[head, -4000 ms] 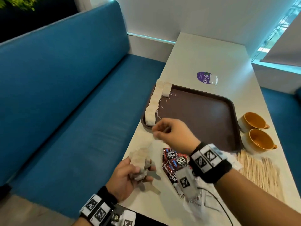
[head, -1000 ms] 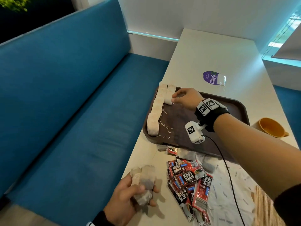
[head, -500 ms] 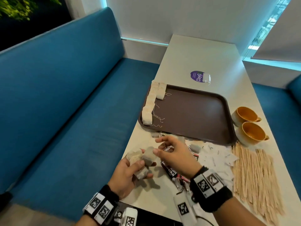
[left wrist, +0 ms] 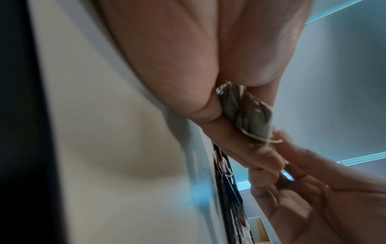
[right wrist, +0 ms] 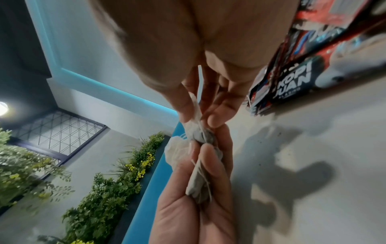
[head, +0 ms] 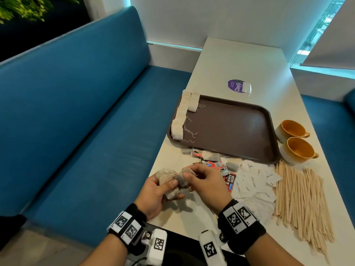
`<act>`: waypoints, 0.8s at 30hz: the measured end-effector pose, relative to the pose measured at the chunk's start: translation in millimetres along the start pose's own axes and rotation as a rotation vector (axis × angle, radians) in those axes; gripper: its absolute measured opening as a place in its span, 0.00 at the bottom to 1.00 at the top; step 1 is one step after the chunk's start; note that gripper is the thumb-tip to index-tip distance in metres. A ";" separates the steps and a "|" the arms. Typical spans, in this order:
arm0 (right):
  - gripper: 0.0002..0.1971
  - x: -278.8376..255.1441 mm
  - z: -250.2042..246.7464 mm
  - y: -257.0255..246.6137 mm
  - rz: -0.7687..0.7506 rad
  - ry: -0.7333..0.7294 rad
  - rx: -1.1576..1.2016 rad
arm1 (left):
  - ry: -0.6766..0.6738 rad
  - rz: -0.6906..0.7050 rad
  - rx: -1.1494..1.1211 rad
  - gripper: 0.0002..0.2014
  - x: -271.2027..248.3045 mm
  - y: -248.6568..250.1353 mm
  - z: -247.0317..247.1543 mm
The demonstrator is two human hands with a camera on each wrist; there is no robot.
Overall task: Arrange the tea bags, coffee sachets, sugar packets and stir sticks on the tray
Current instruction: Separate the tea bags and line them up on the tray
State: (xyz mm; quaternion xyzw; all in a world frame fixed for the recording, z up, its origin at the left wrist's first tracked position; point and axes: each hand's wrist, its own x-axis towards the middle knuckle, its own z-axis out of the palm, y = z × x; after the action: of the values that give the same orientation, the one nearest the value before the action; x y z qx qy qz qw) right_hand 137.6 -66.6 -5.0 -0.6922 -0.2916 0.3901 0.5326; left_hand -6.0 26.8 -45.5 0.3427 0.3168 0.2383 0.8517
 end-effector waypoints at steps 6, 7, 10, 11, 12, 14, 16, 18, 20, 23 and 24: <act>0.10 1.4 -3.6 -2.3 0.072 -0.004 0.162 | -0.001 -0.024 -0.039 0.15 -0.2 3.7 1.0; 0.11 1.5 -4.0 -4.2 0.072 0.008 0.170 | -0.024 -0.028 -0.062 0.18 -0.1 3.9 -1.3; 0.11 1.6 -8.2 -13.6 0.070 0.067 0.220 | -0.067 -0.031 -0.112 0.28 2.2 2.9 -7.4; 0.09 1.8 -11.3 -17.1 0.061 0.086 0.215 | -0.068 -0.032 -0.119 0.30 3.2 2.4 -7.3; 0.08 2.4 -15.2 -20.9 0.046 0.101 0.196 | -0.069 -0.028 -0.125 0.30 3.9 2.1 -6.9; 0.06 4.6 -25.4 -29.8 0.001 0.131 0.136 | -0.059 -0.013 -0.130 0.28 3.8 2.5 -3.9; 0.05 8.6 -38.1 -40.2 -0.044 0.177 0.119 | -0.053 -0.001 -0.126 0.24 3.6 2.2 -2.5; 0.05 14.9 -52.3 -50.8 -0.071 0.241 0.144 | -0.054 -0.003 -0.125 0.20 3.6 2.2 -2.3; 0.05 21.7 -65.3 -58.5 -0.110 0.321 0.148 | -0.048 -0.017 -0.137 0.18 3.9 1.7 -3.4; 0.05 32.4 -73.6 -62.5 -0.180 0.385 0.128 | -0.038 -0.036 -0.160 0.21 4.6 2.0 -5.3; 0.05 35.3 -72.6 -61.9 -0.171 0.348 0.111 | -0.033 -0.042 -0.163 0.22 5.0 1.8 -6.0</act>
State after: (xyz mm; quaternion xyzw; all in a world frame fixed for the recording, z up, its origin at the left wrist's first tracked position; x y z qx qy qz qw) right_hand 218.6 -58.4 56.0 -0.6915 -0.2311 0.2332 0.6435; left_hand -7.1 33.7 -49.4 0.2694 0.2892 0.2398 0.8867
